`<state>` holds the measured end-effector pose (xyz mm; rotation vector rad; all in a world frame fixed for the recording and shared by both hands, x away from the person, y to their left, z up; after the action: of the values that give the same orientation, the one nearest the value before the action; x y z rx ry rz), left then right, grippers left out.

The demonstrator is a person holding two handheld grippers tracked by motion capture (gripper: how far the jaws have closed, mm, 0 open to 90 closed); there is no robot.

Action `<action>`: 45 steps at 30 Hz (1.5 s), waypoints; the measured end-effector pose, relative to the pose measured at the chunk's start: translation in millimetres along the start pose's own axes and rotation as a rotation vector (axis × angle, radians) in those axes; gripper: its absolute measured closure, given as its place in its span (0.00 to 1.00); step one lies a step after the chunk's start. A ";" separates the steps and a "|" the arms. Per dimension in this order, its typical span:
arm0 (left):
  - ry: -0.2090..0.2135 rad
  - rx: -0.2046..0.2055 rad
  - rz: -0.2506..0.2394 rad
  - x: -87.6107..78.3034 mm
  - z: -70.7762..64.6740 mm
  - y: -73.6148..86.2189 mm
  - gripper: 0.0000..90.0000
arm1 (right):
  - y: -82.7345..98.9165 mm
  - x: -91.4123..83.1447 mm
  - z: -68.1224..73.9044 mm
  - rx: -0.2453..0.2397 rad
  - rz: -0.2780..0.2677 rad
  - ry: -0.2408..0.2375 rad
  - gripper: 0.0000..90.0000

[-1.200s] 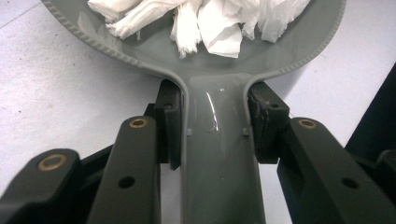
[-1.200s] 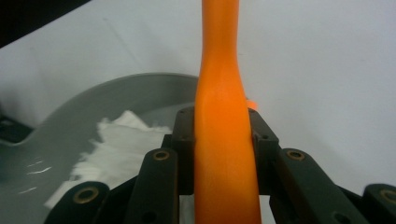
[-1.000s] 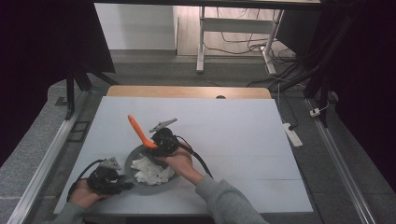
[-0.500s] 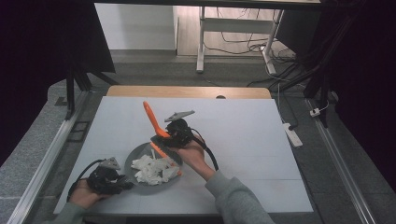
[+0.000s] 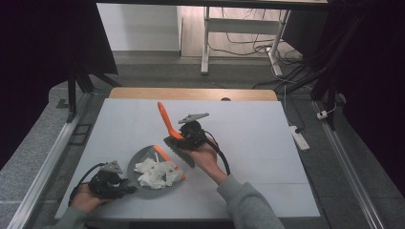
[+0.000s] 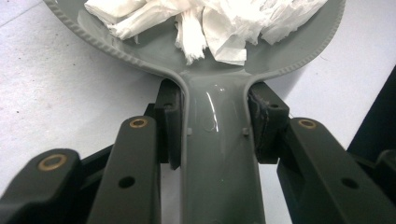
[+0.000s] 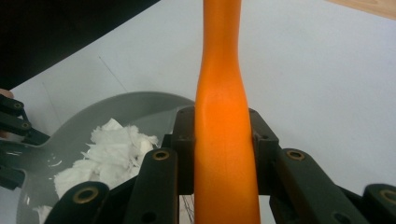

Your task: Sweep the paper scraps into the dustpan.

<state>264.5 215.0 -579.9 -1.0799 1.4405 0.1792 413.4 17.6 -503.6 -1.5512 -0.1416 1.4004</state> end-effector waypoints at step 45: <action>-0.079 -0.162 -0.184 -16.6 13.6 -11.2 0.69 | 52.5 -86.6 -47.3 0.052 -0.118 0.015 0.78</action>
<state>278.3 226.3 -563.5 -1.3168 1.2648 0.2069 396.9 -92.1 -489.7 -1.4863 -0.1840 1.2899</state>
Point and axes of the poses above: each handheld gripper's, and its own axes: x roughly forward along the jaws, y roughly out of its underside, z roughly to its left, the point moved 7 cm from there along x, roughly forward along the jaws, and after that the axes turned 4 degrees about z, right-handed, at the moved point
